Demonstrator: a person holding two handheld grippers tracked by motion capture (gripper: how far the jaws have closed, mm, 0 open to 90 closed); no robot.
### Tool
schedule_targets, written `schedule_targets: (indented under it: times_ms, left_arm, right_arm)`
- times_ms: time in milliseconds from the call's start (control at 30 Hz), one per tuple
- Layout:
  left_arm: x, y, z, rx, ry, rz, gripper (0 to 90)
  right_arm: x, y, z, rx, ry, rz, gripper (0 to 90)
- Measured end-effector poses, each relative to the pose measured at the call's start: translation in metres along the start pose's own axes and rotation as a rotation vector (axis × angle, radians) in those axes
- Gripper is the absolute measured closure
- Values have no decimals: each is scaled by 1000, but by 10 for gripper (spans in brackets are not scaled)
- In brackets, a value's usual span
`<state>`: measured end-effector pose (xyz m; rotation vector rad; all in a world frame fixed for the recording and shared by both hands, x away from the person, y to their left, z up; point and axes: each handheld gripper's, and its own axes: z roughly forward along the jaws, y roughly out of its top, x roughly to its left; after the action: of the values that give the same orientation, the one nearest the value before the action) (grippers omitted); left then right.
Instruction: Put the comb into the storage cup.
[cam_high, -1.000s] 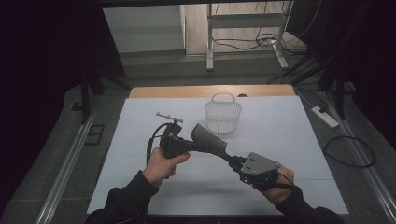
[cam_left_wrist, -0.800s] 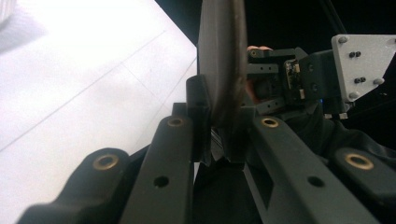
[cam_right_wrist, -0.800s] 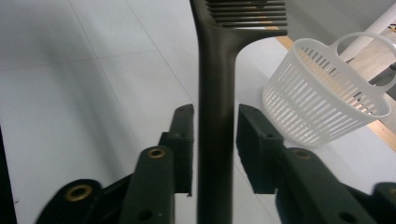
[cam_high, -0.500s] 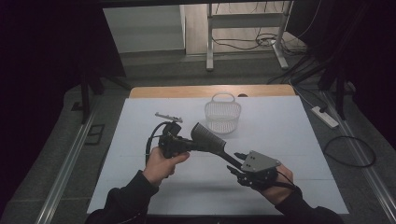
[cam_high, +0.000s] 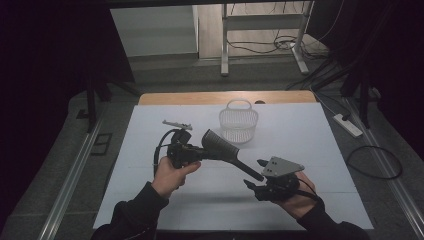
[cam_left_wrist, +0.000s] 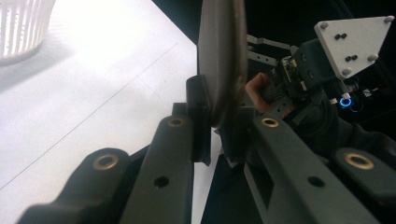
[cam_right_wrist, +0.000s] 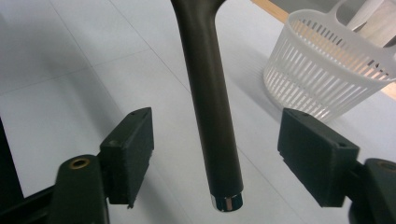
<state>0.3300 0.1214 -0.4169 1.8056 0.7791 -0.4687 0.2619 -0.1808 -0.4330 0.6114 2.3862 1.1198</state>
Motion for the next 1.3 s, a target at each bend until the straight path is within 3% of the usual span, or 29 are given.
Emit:
schedule_targets:
  times_ms: [133, 700, 967, 1300]
  left_arm:
    - [0, 0, 0, 4, 5, 10, 829]
    - [-1, 1, -9, 5, 99, 46, 828]
    - [-1, 1, -13, 0, 136, 56, 828]
    - [-1, 2, -22, -17, 170, 67, 828]
  right_arm:
    - [-2, -1, 0, 16, 15, 24, 233]
    - [-8, -8, 5, 72, 84, 92, 63]
    - [-11, -14, 9, 112, 76, 105, 1]
    - [-16, -20, 11, 140, 61, 104, 0]
